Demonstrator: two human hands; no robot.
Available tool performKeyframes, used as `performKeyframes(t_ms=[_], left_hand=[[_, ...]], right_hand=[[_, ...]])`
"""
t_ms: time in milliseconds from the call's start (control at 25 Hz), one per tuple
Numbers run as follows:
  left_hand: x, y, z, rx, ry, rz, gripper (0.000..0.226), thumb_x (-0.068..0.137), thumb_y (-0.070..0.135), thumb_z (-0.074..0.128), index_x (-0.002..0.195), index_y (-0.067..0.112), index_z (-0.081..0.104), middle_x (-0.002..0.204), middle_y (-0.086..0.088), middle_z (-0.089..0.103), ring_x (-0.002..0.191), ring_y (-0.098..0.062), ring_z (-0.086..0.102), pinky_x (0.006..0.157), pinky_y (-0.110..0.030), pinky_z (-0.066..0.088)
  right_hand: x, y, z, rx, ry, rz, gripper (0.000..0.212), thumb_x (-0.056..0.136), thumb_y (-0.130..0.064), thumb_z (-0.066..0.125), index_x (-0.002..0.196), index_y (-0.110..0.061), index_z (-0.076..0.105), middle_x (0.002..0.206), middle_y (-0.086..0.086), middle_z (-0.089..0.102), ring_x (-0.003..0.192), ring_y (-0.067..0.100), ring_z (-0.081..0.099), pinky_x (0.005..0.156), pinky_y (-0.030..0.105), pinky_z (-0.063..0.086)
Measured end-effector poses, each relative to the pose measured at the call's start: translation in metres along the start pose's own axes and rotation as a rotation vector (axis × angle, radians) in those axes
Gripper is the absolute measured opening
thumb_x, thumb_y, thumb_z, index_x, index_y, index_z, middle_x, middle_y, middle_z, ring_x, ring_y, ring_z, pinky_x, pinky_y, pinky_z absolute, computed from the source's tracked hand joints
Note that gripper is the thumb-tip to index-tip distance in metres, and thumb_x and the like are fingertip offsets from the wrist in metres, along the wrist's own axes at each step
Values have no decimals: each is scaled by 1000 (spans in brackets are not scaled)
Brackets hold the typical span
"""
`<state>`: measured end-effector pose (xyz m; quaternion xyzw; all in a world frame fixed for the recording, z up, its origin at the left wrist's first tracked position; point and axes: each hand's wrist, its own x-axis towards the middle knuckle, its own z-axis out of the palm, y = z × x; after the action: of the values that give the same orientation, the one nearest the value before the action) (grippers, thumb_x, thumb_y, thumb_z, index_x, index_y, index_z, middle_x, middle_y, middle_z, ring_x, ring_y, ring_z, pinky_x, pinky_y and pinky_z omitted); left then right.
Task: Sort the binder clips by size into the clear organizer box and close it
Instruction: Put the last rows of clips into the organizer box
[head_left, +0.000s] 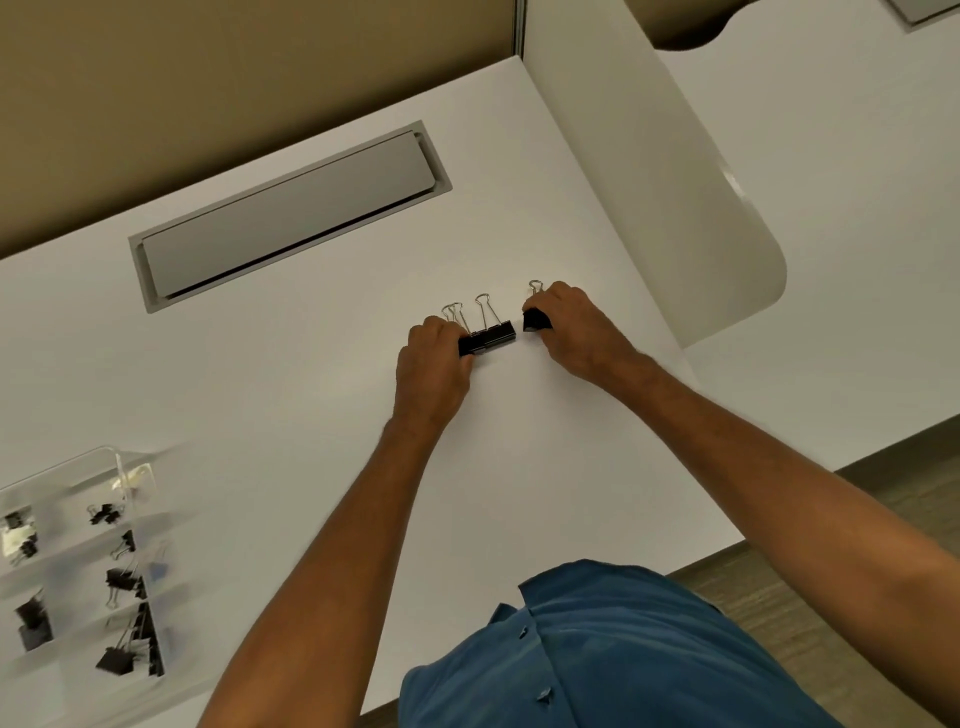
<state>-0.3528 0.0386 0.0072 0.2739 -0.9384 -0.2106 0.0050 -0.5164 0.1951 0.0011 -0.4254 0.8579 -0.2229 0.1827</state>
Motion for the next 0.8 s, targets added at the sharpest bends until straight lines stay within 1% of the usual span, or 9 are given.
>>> performKeyframes(t_ms=[80, 160, 280, 360, 440, 560, 640, 760, 800], left_hand=[[1, -3, 5, 26, -23, -25, 19, 91, 23, 64, 108, 13, 61, 108, -6, 56, 98, -28, 51, 74, -43, 49], [-1, -6, 8, -1, -26, -30, 21, 92, 23, 66, 110, 13, 61, 109, -6, 56, 98, -26, 51, 74, -41, 49], [-1, -8, 10, -43, -39, -38, 20, 94, 19, 63, 112, 12, 62, 110, -7, 55, 98, -25, 51, 75, -39, 50], [2, -11, 9, -54, -45, -46, 18, 95, 17, 60, 112, 11, 63, 108, -8, 55, 97, -24, 51, 74, -39, 49], [5, -13, 10, -48, -46, -49, 15, 95, 15, 60, 108, 10, 63, 106, -8, 55, 95, -24, 51, 71, -36, 47], [8, -13, 12, -22, -40, -65, 9, 93, 13, 61, 101, 8, 63, 105, -10, 53, 94, -25, 50, 66, -34, 43], [10, -12, 13, -3, -44, -97, 8, 92, 12, 62, 99, 7, 62, 105, -11, 53, 95, -26, 50, 66, -35, 45], [11, -12, 13, -6, -57, -115, 10, 90, 9, 63, 100, 6, 62, 107, -11, 54, 98, -27, 50, 69, -37, 48], [11, -13, 13, -19, -63, -113, 11, 89, 9, 63, 99, 7, 63, 106, -10, 54, 98, -27, 50, 69, -37, 48]], right_hand=[[0, -6, -4, 47, 23, -39, 22, 94, -6, 57, 112, -15, 63, 108, 5, 56, 98, 26, 50, 82, 41, 50], [2, -14, -5, 66, 8, -92, 20, 96, -8, 57, 113, -15, 63, 108, 5, 55, 99, 23, 49, 83, 37, 48], [10, -27, 5, 30, -43, -131, 32, 92, -1, 55, 120, -14, 62, 114, 7, 54, 101, 24, 48, 79, 38, 49], [16, -34, 14, -45, -88, -122, 38, 88, 2, 53, 124, -11, 60, 117, 9, 53, 104, 26, 48, 75, 40, 50], [19, -37, 22, -138, -102, -104, 34, 87, 1, 53, 119, -7, 60, 118, 12, 52, 103, 28, 49, 67, 41, 50], [22, -39, 31, -210, -98, -92, 19, 88, -2, 57, 107, -5, 59, 114, 13, 51, 94, 29, 50, 55, 39, 43], [23, -38, 34, -220, -89, -67, 16, 87, -1, 58, 102, -6, 58, 113, 13, 50, 91, 29, 51, 53, 38, 42], [23, -34, 36, -215, -79, -58, 19, 84, 5, 56, 100, -6, 58, 114, 13, 50, 89, 29, 51, 52, 34, 38], [22, -34, 35, -203, -80, -58, 20, 84, 5, 57, 101, -6, 59, 113, 12, 50, 88, 29, 51, 53, 35, 40]])
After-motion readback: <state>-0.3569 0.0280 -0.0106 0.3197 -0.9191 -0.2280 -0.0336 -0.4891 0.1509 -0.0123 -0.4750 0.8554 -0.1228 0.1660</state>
